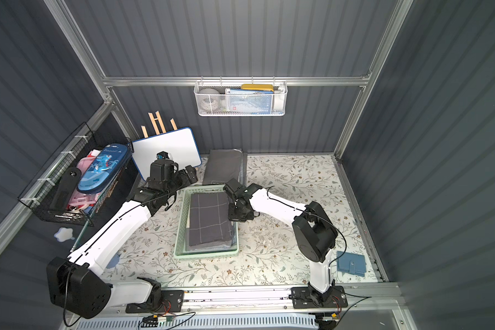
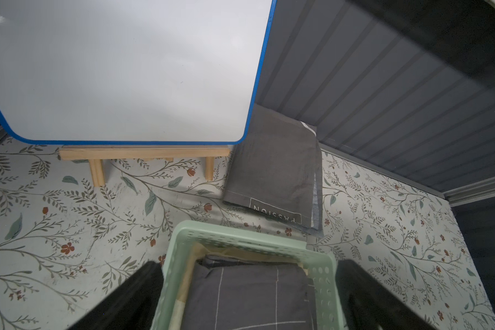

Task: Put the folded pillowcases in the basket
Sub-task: Move the basket to the center of the board.

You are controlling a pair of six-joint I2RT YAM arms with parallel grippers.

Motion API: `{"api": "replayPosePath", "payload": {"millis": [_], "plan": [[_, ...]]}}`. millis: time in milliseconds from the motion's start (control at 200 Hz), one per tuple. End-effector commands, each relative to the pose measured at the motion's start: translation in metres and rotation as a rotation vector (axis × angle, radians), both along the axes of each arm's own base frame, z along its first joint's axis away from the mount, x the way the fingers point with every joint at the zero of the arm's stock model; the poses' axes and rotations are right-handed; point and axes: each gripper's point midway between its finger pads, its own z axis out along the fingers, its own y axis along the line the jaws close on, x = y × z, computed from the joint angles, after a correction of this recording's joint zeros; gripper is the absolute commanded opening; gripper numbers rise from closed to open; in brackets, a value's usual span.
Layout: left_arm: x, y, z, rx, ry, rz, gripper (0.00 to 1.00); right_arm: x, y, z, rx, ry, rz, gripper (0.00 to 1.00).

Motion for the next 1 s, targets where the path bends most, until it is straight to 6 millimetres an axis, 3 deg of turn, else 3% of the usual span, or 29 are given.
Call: {"api": "replayPosePath", "payload": {"millis": [0, 145, 215, 315, 550, 780, 955, 996], "plan": [[-0.002, -0.007, 0.010, -0.026, -0.040, -0.045, 0.99, -0.016, -0.085, 0.000, -0.210, 0.036, -0.075, 0.00], [0.002, -0.028, 0.018, -0.073, -0.104, -0.153, 0.99, -0.023, -0.152, 0.029, -0.389, -0.058, -0.047, 0.00], [0.001, -0.040, 0.002, -0.077, -0.067, -0.220, 0.99, -0.025, -0.173, 0.037, -0.447, -0.048, -0.040, 0.00], [0.010, -0.054, -0.021, -0.135, -0.014, -0.239, 0.98, -0.030, -0.195, 0.030, -0.455, 0.013, -0.092, 0.00], [-0.001, -0.063, -0.049, -0.185, 0.007, -0.273, 0.99, -0.018, -0.241, 0.019, -0.525, 0.069, -0.220, 0.00], [-0.001, -0.073, -0.025, -0.218, -0.063, -0.334, 0.99, -0.012, -0.288, 0.023, -0.701, 0.077, -0.266, 0.00], [0.009, -0.084, -0.034, -0.221, -0.045, -0.363, 0.99, -0.005, -0.347, 0.034, -0.856, 0.115, -0.328, 0.02], [0.012, -0.086, -0.035, -0.222, -0.044, -0.369, 0.99, -0.003, -0.354, 0.037, -0.867, 0.111, -0.346, 0.09]]}}
